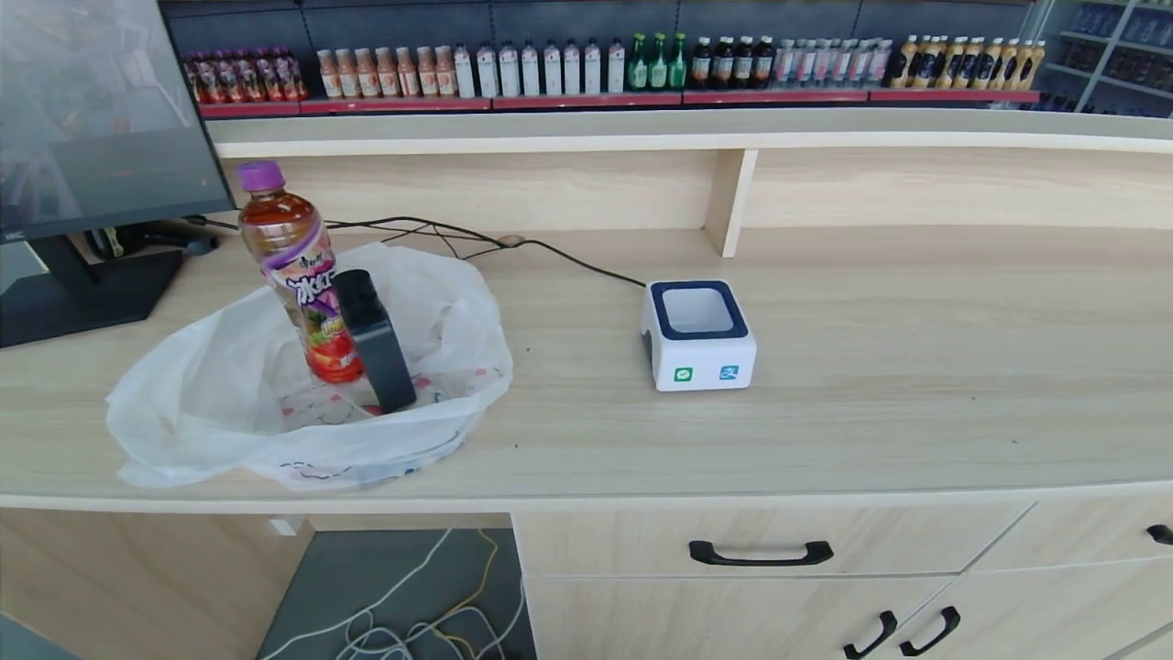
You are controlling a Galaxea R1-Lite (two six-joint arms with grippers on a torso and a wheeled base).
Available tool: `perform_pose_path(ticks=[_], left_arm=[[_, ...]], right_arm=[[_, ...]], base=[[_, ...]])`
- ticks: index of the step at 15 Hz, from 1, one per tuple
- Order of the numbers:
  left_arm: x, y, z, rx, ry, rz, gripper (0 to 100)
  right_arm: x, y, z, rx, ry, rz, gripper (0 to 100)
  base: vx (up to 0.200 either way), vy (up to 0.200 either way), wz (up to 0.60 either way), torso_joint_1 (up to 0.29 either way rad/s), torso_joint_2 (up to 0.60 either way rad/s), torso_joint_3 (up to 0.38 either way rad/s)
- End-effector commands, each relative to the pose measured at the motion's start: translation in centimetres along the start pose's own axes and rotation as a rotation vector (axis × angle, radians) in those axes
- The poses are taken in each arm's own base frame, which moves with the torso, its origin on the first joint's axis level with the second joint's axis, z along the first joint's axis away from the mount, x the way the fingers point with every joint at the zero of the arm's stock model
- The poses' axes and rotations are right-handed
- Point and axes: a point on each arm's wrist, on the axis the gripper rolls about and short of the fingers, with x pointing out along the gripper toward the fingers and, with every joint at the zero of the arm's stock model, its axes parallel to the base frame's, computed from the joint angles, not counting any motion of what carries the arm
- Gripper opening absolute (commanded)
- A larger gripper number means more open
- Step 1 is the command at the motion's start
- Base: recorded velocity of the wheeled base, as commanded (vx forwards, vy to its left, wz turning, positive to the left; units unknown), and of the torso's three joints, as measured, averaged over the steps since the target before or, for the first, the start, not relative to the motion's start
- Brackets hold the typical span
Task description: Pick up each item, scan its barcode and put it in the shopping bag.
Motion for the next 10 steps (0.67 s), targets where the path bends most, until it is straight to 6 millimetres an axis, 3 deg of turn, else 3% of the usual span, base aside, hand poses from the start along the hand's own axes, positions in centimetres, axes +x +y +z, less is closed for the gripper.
perform_pose_path(ticks=[1,6,10], left_arm=[[0.0,0.0,0.0,0.0,0.002,0.001,100],[0.0,0.0,0.0,0.0,0.0,0.001,100],[0.0,0.0,0.0,0.0,0.0,0.001,100]], right_arm=[[1.8,-0.1,0.8,0.055,-0.018,0.0,0],[5.9,-1.2,-2.8,0.219,0.018,-0.034,0],[6.8,-1.9,-3.9,0.415,0.056,-0.12,0]], base=[[0.0,0.0,0.0,0.0,0.0,0.0],[0.0,0.0,0.0,0.0,0.0,0.0],[0.0,0.0,0.0,0.0,0.0,0.0]])
